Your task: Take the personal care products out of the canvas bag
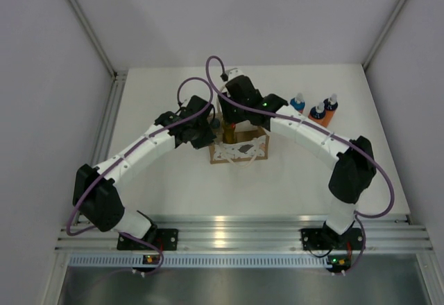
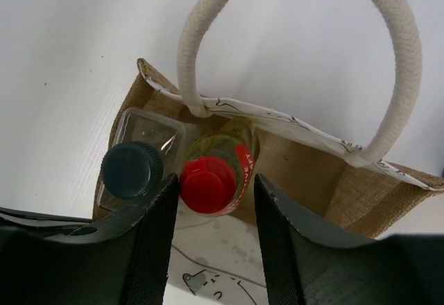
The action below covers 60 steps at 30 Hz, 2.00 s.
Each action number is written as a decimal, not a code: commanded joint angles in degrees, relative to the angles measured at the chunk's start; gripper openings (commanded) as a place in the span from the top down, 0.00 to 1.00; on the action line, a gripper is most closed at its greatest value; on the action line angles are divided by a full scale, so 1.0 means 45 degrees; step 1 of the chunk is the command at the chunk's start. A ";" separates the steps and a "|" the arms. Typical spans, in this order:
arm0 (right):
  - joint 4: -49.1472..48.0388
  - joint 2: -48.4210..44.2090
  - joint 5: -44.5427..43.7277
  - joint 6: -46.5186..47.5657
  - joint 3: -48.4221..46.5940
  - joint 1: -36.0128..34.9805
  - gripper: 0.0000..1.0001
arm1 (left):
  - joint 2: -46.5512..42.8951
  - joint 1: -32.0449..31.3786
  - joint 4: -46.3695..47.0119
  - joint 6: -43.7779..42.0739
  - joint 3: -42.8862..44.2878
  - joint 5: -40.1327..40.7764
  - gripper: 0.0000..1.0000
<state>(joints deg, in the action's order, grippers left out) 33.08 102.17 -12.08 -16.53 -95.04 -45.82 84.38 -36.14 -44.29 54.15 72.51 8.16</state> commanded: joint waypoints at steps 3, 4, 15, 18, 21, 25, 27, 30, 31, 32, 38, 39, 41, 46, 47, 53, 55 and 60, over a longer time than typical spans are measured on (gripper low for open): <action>0.0168 0.0225 -0.0227 0.0100 -0.0617 -0.0306 0.56 | -0.0470 0.0004 -0.0294 0.0115 0.0058 -0.0251 1.00; 0.0168 0.0245 -0.0227 0.0100 -0.0598 -0.0325 0.57 | -0.0470 0.0004 -0.0313 0.0115 0.0058 -0.0232 1.00; 0.0149 0.0401 -0.0305 0.0120 -0.0578 -0.0364 0.71 | -0.0450 0.0023 -0.0294 0.0037 0.0098 -0.0232 1.00; 0.0168 0.0459 -0.0266 0.0159 -0.0578 -0.0344 0.77 | -0.0450 0.0004 -0.0294 0.0037 0.0098 -0.0252 1.00; 0.0149 0.0402 -0.0207 0.0139 -0.0617 -0.0345 0.86 | -0.0431 0.0023 -0.0294 0.0017 0.0098 -0.0271 1.00; 0.0168 0.0109 -0.0265 0.0178 -0.0792 -0.0383 0.95 | -0.0450 0.0043 -0.0294 -0.0022 0.0117 -0.0252 1.00; 0.0188 -0.0183 -0.0402 0.0295 -0.0890 -0.0384 0.99 | -0.0450 0.0043 -0.0313 -0.0022 0.0117 -0.0271 1.00; 0.0188 -0.0575 -0.0753 0.0471 -0.1144 -0.0384 1.00 | -0.0392 0.0062 -0.0294 -0.0060 0.0156 -0.0291 1.00; 0.0246 -0.0672 -0.0793 0.0549 -0.1203 -0.0384 1.00 | -0.0391 0.0062 -0.0294 -0.0041 0.0175 -0.0310 1.00; 0.0266 -0.0828 -0.0851 0.0569 -0.1261 -0.0384 1.00 | -0.0372 0.0062 -0.0294 -0.0061 0.0195 -0.0291 1.00; 0.0597 -0.1395 -0.1066 0.0705 -0.1652 -0.0384 1.00 | -0.0294 0.0082 -0.0294 -0.0139 0.0312 -0.0330 1.00; 0.0617 -0.1473 -0.1144 0.0725 -0.1710 -0.0384 1.00 | -0.0255 0.0082 -0.0313 -0.0158 0.0312 -0.0330 1.00; 0.0734 -0.1668 -0.1183 0.0745 -0.1808 -0.0384 1.00 | -0.0235 0.0082 -0.0313 -0.0158 0.0312 -0.0349 1.00; 0.0910 -0.2020 -0.1359 0.0823 -0.2023 -0.0364 1.00 | -0.0177 0.0082 -0.0294 -0.0178 0.0312 -0.0369 1.00; 0.0969 -0.2098 -0.1359 0.0842 -0.2081 -0.0364 1.00 | -0.0177 0.0063 -0.0294 -0.0178 0.0312 -0.0369 1.00; 0.1476 -0.2547 -0.1535 0.0959 -0.2803 -0.0383 1.00 | -0.0196 0.0082 -0.0313 -0.0256 0.0312 -0.0349 1.00; 0.1710 -0.2646 -0.1671 0.1057 -0.3213 -0.0384 1.00 | -0.0196 0.0082 -0.0294 -0.0256 0.0293 -0.0369 1.00; 0.2355 -0.2880 -0.2139 0.1311 -0.4441 -0.0364 1.00 | -0.0177 0.0102 -0.0294 -0.0237 0.0293 -0.0388 1.00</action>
<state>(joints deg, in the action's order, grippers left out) 46.50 94.72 -17.89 -11.99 -107.39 -46.11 84.38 -35.88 -44.34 53.80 72.53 7.66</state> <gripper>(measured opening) 0.326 0.044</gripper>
